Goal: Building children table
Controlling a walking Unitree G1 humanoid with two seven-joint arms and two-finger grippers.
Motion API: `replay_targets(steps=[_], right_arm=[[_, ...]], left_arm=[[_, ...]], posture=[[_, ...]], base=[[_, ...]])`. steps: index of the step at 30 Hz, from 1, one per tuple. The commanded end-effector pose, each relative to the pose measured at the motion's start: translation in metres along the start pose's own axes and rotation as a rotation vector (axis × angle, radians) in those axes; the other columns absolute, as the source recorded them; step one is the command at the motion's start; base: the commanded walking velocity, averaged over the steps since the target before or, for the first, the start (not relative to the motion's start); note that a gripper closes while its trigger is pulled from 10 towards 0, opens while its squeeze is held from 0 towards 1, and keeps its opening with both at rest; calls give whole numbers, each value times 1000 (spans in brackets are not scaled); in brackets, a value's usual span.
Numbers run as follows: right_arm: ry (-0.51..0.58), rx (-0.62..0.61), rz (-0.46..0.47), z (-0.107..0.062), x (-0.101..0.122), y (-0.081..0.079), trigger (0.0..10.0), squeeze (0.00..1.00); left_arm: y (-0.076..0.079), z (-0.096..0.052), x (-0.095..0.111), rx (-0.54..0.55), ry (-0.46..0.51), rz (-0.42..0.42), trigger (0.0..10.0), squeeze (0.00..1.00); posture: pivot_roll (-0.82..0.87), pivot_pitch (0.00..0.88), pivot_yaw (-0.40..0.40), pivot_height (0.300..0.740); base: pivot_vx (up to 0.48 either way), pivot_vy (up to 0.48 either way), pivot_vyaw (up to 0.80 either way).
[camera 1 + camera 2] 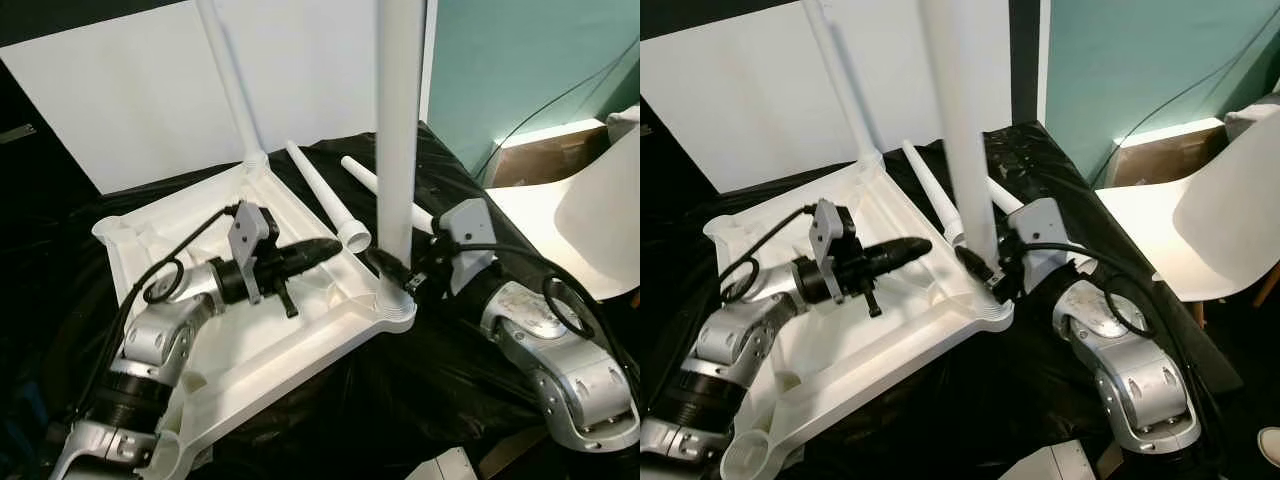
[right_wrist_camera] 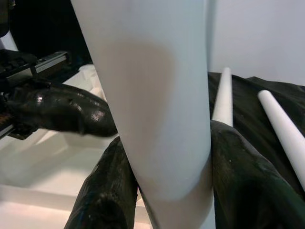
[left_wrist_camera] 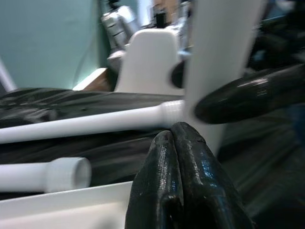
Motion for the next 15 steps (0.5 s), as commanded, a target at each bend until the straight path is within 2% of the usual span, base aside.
replay_targets(steps=[1, 5, 7, 15], right_arm=[[-106, 36, 36, 2, -21, -7, 10000, 0], [-108, 28, 25, 2, -21, -4, 10000, 0], [-108, 18, 14, 2, -21, -1, 10000, 0], [-123, 11, -35, -2, -23, 4, 10000, 0]], left_arm=[[5, -1, -4, -47, -23, -22, 10000, 0], [12, -2, -12, -104, -68, -43, 10000, 0], [20, -4, -25, -144, -132, -72, 10000, 0], [29, -4, -49, -148, -230, -129, 10000, 0]], posture=[[-190, 0, 123, 740], [-191, 0, 116, 740], [-194, 0, 112, 740], [-198, 0, 108, 740]], base=[[0, 0, 0], [0, 0, 0], [0, 0, 0], [0, 0, 0]])
Point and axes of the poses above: a point about 5 cm out from each wrist's last joint towards the gripper, its own z axis pointing out of the wrist towards the gripper, its own x axis along the axis of the wrist's last joint, y = z × x, the point moved 1 cm from there along z, pointing out of the wrist towards the gripper, and after that the axes turned 4 degrees about -z, right-handed, at the moved point
